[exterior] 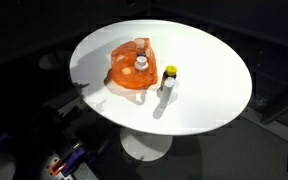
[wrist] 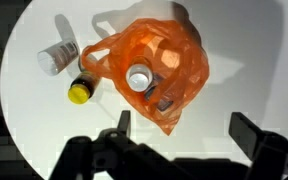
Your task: Remove the white and orange bottle from the plastic bag and put it on the left side of the table
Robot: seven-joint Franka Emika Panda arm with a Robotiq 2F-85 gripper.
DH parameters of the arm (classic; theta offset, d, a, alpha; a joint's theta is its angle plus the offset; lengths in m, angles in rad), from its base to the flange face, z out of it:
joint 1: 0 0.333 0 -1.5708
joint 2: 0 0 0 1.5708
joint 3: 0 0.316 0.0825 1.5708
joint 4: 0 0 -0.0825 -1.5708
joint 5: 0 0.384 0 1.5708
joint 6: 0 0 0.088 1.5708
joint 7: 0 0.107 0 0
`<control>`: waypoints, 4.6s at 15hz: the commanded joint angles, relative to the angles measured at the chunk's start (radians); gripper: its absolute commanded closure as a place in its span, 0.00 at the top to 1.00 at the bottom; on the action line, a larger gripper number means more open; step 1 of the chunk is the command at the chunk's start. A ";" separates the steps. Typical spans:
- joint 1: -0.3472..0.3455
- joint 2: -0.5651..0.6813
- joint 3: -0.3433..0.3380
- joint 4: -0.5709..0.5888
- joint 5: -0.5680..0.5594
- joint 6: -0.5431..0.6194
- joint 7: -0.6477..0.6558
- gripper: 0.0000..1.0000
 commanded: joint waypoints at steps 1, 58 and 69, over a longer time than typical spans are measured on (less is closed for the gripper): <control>-0.032 0.017 -0.029 0.029 -0.028 0.015 -0.004 1.00; -0.022 0.573 -0.010 0.199 -0.108 0.136 -0.218 0.62; -0.028 0.428 -0.020 0.203 -0.087 0.072 -0.182 0.19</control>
